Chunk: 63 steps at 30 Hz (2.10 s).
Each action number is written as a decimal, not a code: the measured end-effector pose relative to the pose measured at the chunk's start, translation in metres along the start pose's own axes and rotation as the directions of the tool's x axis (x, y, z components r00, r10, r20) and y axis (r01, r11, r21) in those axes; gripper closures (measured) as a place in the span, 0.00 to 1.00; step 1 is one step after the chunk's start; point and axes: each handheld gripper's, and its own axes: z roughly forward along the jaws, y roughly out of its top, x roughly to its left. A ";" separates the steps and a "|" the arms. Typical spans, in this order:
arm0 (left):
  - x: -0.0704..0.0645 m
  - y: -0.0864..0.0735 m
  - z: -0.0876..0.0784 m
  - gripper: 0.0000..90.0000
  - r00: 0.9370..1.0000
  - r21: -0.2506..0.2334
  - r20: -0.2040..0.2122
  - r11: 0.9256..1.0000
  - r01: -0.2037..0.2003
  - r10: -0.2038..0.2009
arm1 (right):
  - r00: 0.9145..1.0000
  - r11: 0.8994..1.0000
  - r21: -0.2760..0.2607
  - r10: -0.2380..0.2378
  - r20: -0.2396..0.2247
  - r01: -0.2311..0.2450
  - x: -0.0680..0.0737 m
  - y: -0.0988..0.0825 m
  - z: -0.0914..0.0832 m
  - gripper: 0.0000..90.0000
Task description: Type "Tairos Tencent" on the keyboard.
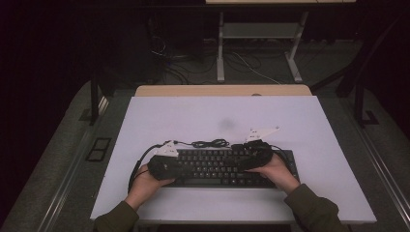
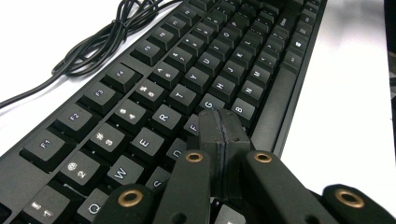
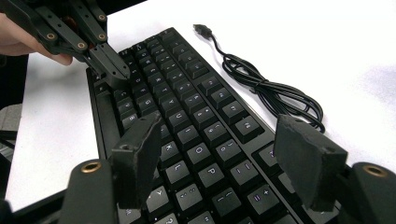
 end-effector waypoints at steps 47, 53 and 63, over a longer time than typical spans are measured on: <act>0.020 0.002 0.002 1.00 0.993 -0.026 -0.108 0.999 0.044 -0.046 | 1.000 1.000 -0.001 -0.007 -0.001 0.007 0.002 0.001 0.000 0.35; 0.021 0.001 0.003 1.00 0.993 -0.019 -0.107 0.999 0.044 -0.045 | 1.000 1.000 0.000 -0.007 -0.001 0.007 0.002 0.001 0.000 0.35; 0.020 0.003 0.002 1.00 0.993 -0.025 -0.108 0.999 0.040 -0.043 | 1.000 1.000 -0.005 -0.008 -0.001 0.008 0.001 0.001 0.000 0.35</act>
